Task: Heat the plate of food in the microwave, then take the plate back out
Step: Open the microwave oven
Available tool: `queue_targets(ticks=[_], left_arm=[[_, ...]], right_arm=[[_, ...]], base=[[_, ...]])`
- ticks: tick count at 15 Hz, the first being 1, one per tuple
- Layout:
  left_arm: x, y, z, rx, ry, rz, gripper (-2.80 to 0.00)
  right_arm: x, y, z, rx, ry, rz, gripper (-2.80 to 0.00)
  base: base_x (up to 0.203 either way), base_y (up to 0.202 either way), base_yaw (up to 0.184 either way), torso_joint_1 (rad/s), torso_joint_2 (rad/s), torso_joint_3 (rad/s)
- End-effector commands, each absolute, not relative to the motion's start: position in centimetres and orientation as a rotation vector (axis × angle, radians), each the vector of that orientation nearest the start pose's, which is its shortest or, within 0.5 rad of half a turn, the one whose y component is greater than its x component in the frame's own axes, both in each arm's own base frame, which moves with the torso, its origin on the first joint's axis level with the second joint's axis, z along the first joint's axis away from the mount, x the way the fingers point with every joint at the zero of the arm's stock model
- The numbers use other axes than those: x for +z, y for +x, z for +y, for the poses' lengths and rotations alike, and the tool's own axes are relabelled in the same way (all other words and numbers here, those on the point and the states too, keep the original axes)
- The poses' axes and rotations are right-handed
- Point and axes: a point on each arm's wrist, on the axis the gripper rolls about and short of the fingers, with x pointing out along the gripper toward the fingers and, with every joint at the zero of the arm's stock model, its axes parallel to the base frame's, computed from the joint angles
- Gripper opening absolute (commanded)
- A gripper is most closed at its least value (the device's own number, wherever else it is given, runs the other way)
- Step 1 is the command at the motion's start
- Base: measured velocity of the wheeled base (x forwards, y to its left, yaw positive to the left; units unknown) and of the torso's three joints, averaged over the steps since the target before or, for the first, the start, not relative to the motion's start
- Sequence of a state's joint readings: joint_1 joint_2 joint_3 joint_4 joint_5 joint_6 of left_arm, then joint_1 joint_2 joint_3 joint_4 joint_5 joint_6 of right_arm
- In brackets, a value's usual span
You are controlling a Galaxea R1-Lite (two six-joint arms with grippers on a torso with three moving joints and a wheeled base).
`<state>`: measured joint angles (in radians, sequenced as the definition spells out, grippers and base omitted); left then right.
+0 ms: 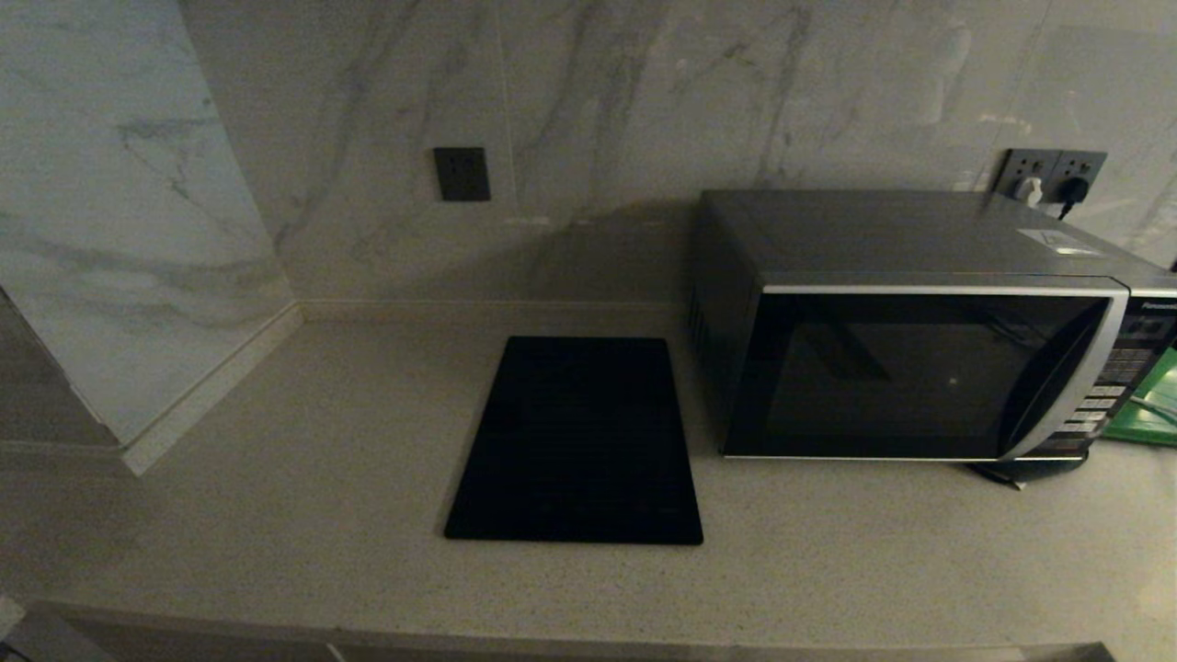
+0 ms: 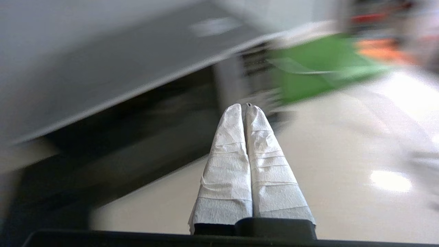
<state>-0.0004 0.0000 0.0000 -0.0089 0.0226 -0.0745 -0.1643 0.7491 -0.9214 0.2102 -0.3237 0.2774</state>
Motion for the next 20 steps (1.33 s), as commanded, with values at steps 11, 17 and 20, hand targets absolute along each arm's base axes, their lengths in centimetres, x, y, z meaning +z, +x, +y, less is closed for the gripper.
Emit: queue_targets(ticks=[11,17,20], left_arm=[[7.6,-2.3,0.1,0.023,-0.075,-0.010,-2.80],[7.6,-2.3,0.1,0.023,-0.075,-0.009,-2.80],[7.6,-2.3,0.1,0.023,-0.075,-0.010,-2.80]], right_arm=[[36.1,16.3,-10.2,-0.646,-0.092,0.131,-2.80],[33.6,16.1,-9.3,-0.351,0.257,0.345,-2.80],[32.5,17.1,-9.9,-0.355,0.289,0.400,-2.80]], base=[[0.000,0.000,0.000,0.000,0.00,0.000],[0.000,0.000,0.000,0.000,0.00,0.000],[0.000,0.000,0.000,0.000,0.00,0.000]])
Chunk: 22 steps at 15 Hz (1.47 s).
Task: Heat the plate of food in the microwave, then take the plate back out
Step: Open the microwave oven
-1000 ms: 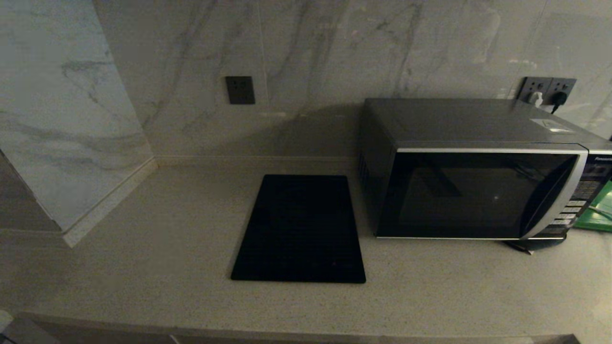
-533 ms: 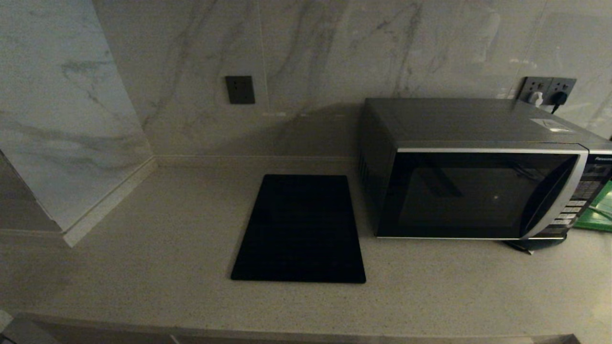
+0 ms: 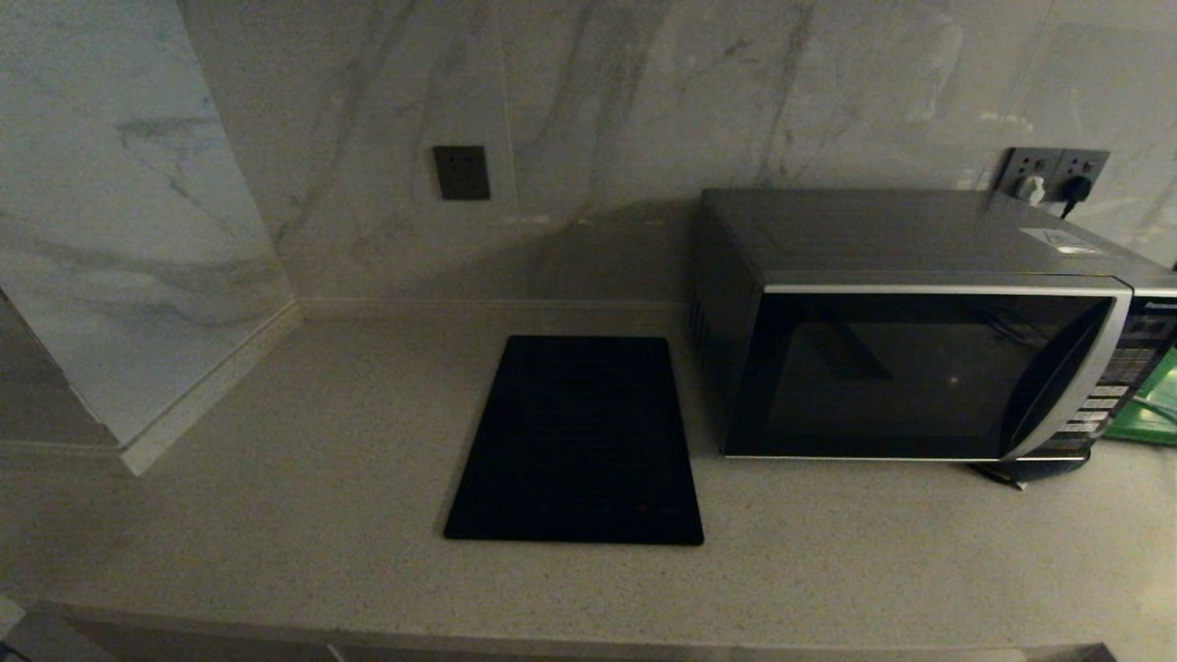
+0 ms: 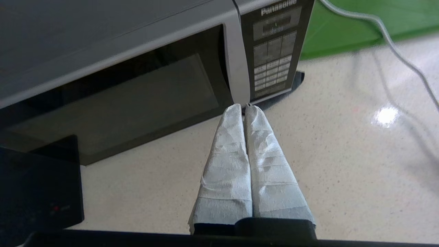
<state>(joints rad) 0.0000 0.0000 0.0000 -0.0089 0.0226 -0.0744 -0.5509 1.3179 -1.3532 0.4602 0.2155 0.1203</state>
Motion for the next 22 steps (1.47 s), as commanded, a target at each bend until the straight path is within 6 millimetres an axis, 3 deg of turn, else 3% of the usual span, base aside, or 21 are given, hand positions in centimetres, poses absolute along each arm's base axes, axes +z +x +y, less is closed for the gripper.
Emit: queue_targets(ticks=[1,7,13,18,22], left_arm=[[7.6,-2.3,0.1,0.023,-0.075,-0.009,-2.80],[7.6,-2.3,0.1,0.023,-0.075,-0.009,-2.80],[7.6,-2.3,0.1,0.023,-0.075,-0.010,-2.80],[7.6,-2.3,0.1,0.023,-0.075,-0.009,-2.80],[7.6,-2.3,0.1,0.023,-0.075,-0.010,-2.80]], right_arm=[[32.3,17.4,-10.1,-0.361,0.303,0.405,0.00],[31.9,17.6,-10.9,-0.402,0.297,0.377,0.00],[31.0,18.5,-12.0,-0.668,0.212,0.409,0.00],[27.2,23.7,-11.6,-0.774,0.099,0.257,0.00],[23.0,24.6,-9.7,-0.747,0.062,0.251,0.00]], base=[[0.000,0.000,0.000,0.000,0.00,0.000],[0.000,0.000,0.000,0.000,0.00,0.000],[0.000,0.000,0.000,0.000,0.00,0.000],[0.000,0.000,0.000,0.000,0.00,0.000],[0.000,0.000,0.000,0.000,0.00,0.000]])
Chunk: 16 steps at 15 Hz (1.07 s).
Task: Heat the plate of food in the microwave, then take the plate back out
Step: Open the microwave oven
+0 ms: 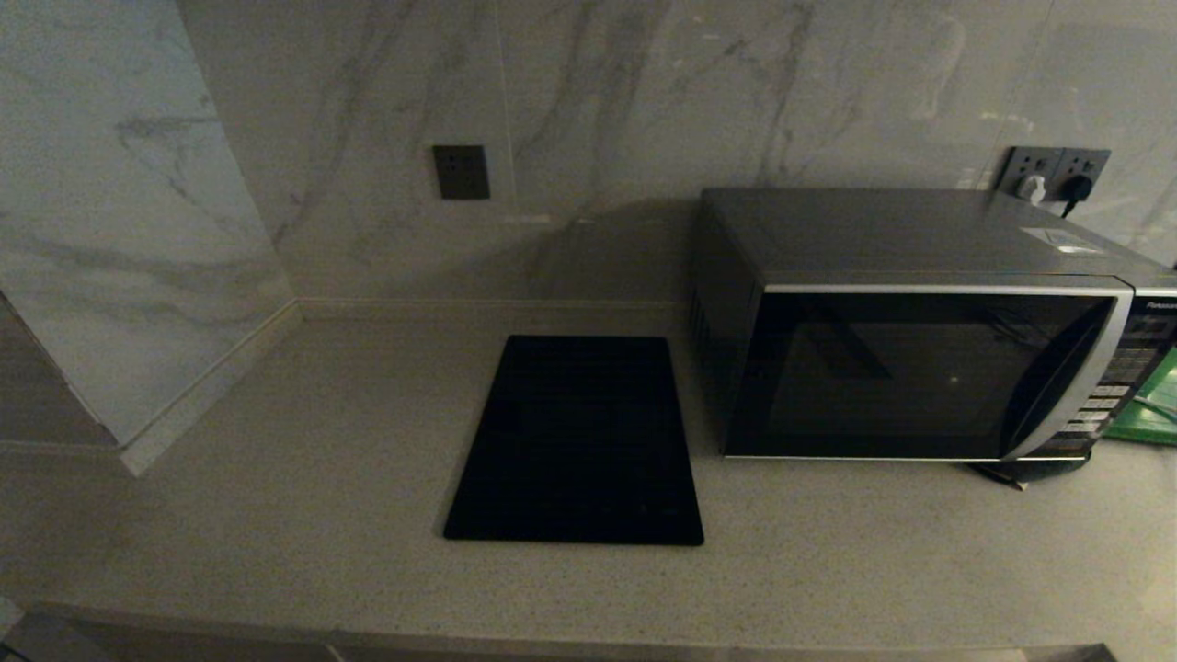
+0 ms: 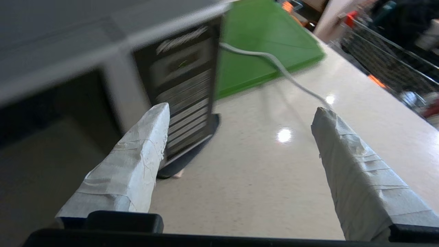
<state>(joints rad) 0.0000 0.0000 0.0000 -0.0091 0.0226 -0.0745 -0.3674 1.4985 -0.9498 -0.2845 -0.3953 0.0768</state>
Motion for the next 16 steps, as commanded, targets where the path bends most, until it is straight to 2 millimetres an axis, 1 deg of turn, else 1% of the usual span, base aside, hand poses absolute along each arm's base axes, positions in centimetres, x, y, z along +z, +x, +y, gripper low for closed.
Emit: queue_targets(ticks=[1,4,8,10,12,14,16], left_arm=[[7.6,-2.3,0.1,0.023,-0.075,-0.009,-2.80],[7.6,-2.3,0.1,0.023,-0.075,-0.010,-2.80],[7.6,-2.3,0.1,0.023,-0.075,-0.009,-2.80],[7.6,-2.3,0.1,0.023,-0.075,-0.009,-2.80],[7.6,-2.3,0.1,0.023,-0.075,-0.010,-2.80],[7.6,-2.3,0.1,0.023,-0.075,-0.009,-2.80],[7.6,-2.3,0.1,0.023,-0.075,-0.009,-2.80]], right_arm=[[22.4,24.6,-9.3,-0.752,0.049,0.238,0.00],[22.4,23.6,-9.0,-0.825,0.032,0.217,0.00],[21.5,21.0,-8.4,-0.992,0.013,0.190,0.00],[21.1,20.9,-7.9,-1.039,0.002,0.197,0.00],[20.4,21.1,-6.8,-1.015,0.002,0.212,0.00],[18.7,21.2,-5.1,-1.006,0.012,0.245,0.00],[17.2,20.9,-4.1,-0.987,0.025,0.275,0.00]], base=[[0.000,0.000,0.000,0.000,0.00,0.000],[0.000,0.000,0.000,0.000,0.00,0.000],[0.000,0.000,0.000,0.000,0.00,0.000],[0.000,0.000,0.000,0.000,0.00,0.000],[0.000,0.000,0.000,0.000,0.00,0.000],[0.000,0.000,0.000,0.000,0.00,0.000],[0.000,0.000,0.000,0.000,0.00,0.000]])
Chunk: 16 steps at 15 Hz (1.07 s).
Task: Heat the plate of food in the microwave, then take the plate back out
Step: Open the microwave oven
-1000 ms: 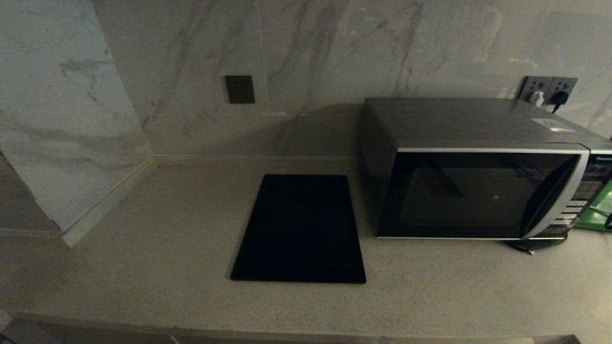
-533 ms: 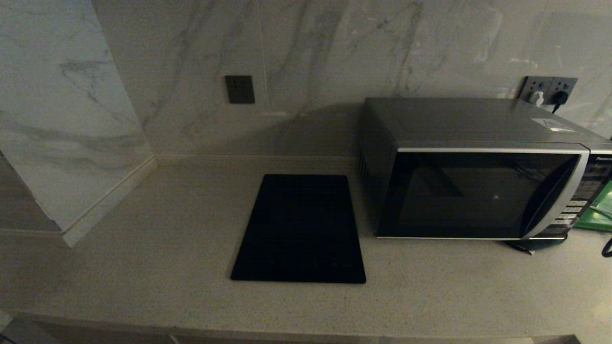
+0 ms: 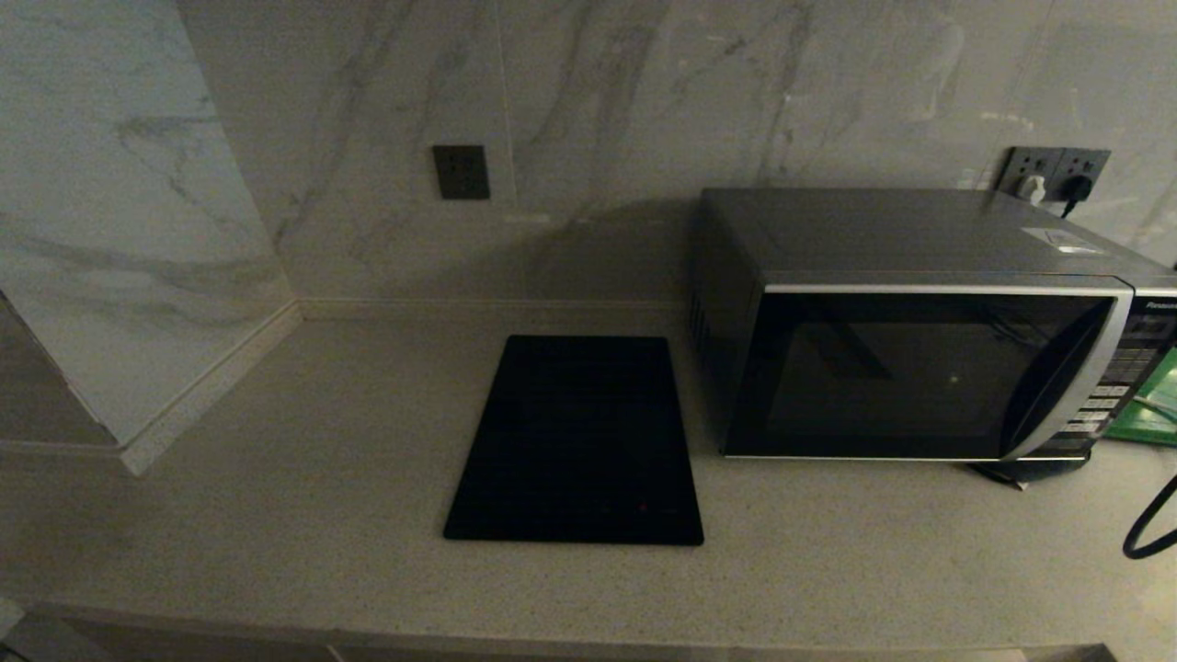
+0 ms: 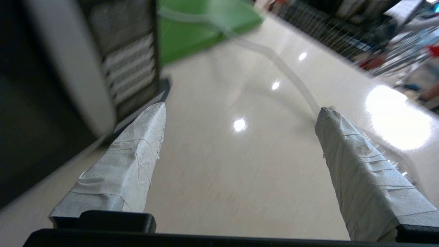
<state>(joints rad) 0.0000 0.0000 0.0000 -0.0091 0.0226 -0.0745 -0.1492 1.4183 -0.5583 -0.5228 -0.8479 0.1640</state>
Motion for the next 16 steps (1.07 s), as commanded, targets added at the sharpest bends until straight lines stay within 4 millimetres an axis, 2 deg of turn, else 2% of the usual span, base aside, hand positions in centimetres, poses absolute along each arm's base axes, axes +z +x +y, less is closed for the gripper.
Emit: queue_targets(ticks=[1,6,10,16], left_arm=[[7.6,-2.3,0.1,0.023,-0.075,-0.010,-2.80],[7.6,-2.3,0.1,0.023,-0.075,-0.009,-2.80],[7.6,-2.3,0.1,0.023,-0.075,-0.009,-2.80],[7.6,-2.3,0.1,0.023,-0.075,-0.009,-2.80]], right_arm=[[16.9,21.2,-3.9,-0.981,0.034,0.278,0.00],[16.0,23.7,-3.3,-0.984,0.077,0.263,0.00],[15.8,24.7,-2.4,-0.966,0.073,0.248,0.00],[14.3,27.1,-2.4,-0.969,0.067,0.290,0.00]], base=[[0.000,0.000,0.000,0.000,0.00,0.000],[0.000,0.000,0.000,0.000,0.00,0.000],[0.000,0.000,0.000,0.000,0.00,0.000],[0.000,0.000,0.000,0.000,0.00,0.000]])
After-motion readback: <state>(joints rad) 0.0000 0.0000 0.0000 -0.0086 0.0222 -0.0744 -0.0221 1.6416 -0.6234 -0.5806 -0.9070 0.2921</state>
